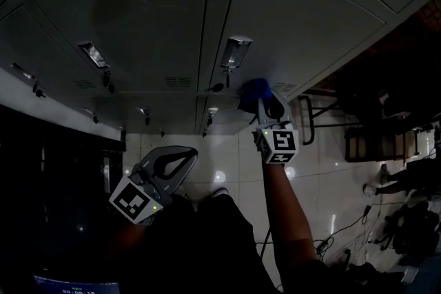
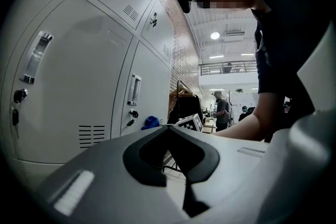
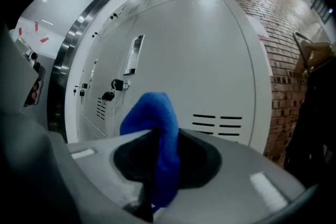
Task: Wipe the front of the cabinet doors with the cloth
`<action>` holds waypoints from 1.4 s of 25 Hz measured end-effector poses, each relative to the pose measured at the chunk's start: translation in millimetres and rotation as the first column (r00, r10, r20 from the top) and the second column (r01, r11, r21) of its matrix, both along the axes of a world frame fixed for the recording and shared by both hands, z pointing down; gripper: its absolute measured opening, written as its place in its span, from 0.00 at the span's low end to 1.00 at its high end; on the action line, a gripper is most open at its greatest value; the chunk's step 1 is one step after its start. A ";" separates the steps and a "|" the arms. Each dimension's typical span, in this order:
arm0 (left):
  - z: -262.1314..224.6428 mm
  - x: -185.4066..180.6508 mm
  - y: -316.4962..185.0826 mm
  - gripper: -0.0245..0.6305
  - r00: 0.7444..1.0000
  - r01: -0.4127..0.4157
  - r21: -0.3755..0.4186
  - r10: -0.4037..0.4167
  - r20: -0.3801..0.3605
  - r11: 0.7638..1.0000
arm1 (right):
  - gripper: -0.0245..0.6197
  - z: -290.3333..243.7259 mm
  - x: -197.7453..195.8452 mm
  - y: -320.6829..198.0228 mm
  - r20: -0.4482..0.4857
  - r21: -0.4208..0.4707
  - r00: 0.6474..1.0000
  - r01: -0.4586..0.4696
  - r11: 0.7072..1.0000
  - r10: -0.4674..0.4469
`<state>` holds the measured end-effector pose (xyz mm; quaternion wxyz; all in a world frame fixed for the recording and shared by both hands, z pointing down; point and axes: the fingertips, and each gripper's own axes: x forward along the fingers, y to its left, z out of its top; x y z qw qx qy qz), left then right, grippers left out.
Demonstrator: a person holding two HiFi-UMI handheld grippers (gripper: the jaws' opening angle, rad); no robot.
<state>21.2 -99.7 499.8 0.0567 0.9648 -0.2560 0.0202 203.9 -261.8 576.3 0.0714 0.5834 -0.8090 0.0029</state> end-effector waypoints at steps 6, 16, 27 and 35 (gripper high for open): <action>1.5 9.0 0.6 0.04 1.000 -0.019 -0.001 0.019 0.006 1.000 | 0.15 3.6 51.3 2.3 0.013 -0.005 0.995 -0.103 0.995 0.103; 4.5 22.7 1.7 0.04 1.000 -0.026 0.000 0.026 0.004 1.000 | 0.15 13.7 99.8 4.3 0.011 -0.025 0.982 -0.190 0.982 0.190; -2.2 28.7 1.3 0.04 0.999 -0.020 -0.004 0.020 -0.049 1.000 | 0.15 -6.3 110.3 24.4 0.035 -0.003 0.981 -0.192 0.981 0.192; -28.4 32.5 -6.7 0.04 0.995 -0.049 0.066 0.054 -0.078 0.997 | 0.15 -91.3 25.5 90.8 0.085 0.065 0.996 0.034 0.997 -0.039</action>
